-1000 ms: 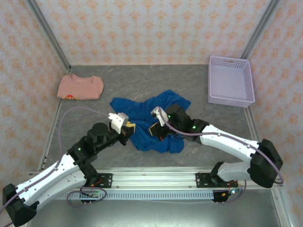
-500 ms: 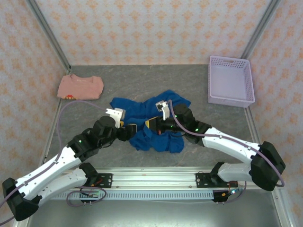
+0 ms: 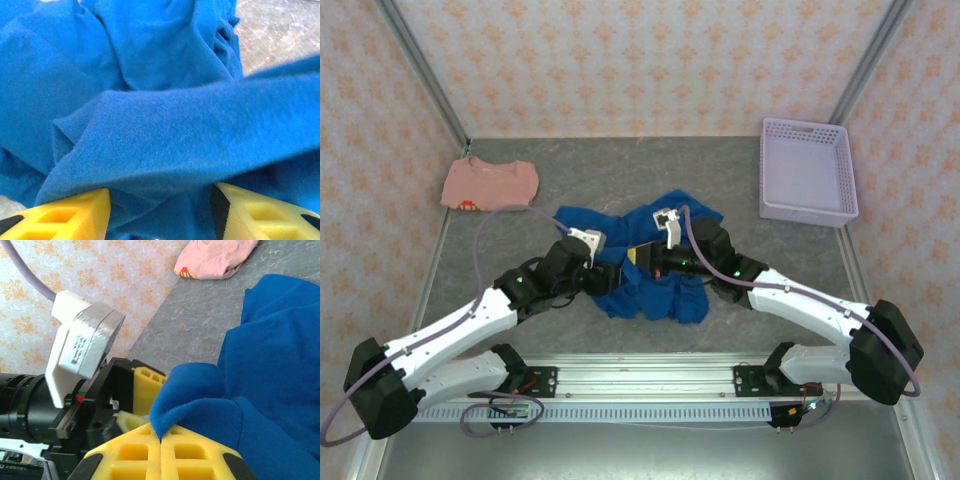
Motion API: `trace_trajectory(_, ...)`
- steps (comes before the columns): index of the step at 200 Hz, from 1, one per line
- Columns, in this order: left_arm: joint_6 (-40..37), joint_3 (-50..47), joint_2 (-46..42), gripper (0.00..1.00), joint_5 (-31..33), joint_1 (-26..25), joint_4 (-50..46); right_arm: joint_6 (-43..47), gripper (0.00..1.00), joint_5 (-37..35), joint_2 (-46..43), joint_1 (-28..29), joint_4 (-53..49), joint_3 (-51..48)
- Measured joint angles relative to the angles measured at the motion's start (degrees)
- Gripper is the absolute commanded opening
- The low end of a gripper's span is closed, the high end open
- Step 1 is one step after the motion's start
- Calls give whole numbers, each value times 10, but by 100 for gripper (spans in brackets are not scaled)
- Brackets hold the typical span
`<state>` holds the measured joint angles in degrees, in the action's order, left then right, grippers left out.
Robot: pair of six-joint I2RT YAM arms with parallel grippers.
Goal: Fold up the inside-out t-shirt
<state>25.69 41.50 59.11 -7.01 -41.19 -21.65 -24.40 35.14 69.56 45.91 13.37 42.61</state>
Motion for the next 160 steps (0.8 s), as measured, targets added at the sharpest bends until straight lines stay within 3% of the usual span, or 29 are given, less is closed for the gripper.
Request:
trace_trajectory(21, -9, 15, 43, 29, 2, 4, 34, -2, 0, 7, -3, 0, 3, -4)
trace_trajectory(40, -35, 19, 64, 0, -23, 12, 63, 2, 0, 11, -23, -9, -3, -12)
trace_trajectory(72, -60, 21, 36, 0, -155, 46, 96, 39, 1, -24, -83, -38, -73, -12)
trace_trajectory(119, -15, 20, -31, 0, -394, 64, 161, 112, 10, -101, -92, -47, -215, 49)
trace_trajectory(160, -13, 20, -63, 0, -482, 69, 168, 174, 33, -110, -92, -47, -302, 78)
